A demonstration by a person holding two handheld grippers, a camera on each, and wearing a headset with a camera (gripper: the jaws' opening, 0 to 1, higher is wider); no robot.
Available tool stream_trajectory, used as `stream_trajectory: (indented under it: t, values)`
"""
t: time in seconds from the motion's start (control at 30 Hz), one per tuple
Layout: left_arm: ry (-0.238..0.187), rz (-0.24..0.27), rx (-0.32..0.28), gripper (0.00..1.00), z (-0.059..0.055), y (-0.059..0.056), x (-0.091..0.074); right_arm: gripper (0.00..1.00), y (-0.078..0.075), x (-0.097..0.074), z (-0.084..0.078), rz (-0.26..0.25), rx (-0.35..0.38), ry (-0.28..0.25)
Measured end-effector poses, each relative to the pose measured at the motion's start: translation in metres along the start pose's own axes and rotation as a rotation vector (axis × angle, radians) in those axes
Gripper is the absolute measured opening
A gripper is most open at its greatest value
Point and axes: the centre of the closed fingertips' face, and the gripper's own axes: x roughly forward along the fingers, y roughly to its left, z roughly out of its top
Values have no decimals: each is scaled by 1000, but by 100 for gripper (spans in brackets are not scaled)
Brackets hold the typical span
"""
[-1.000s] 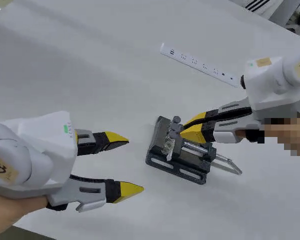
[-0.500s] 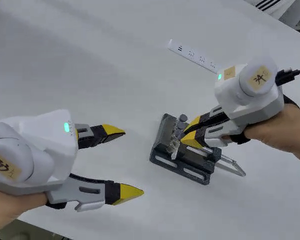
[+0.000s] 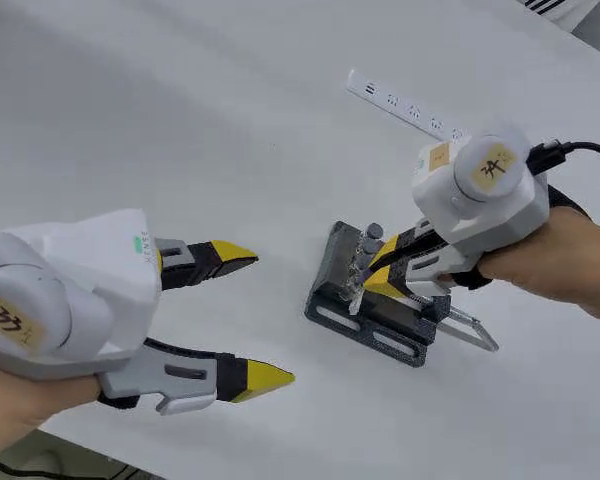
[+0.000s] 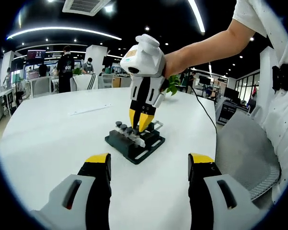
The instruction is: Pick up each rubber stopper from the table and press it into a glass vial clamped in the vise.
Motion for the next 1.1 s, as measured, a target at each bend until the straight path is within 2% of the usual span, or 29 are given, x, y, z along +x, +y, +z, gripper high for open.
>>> stream_trajectory:
  t: [0.87,1.1]
  values:
    - [-4,-5,-14,63,-1,-1,2,5,1,4,-1,21,-42,73]
    - [-5,-7,-17,62,-1,-1,3,5,2,4,0,19,-27,87]
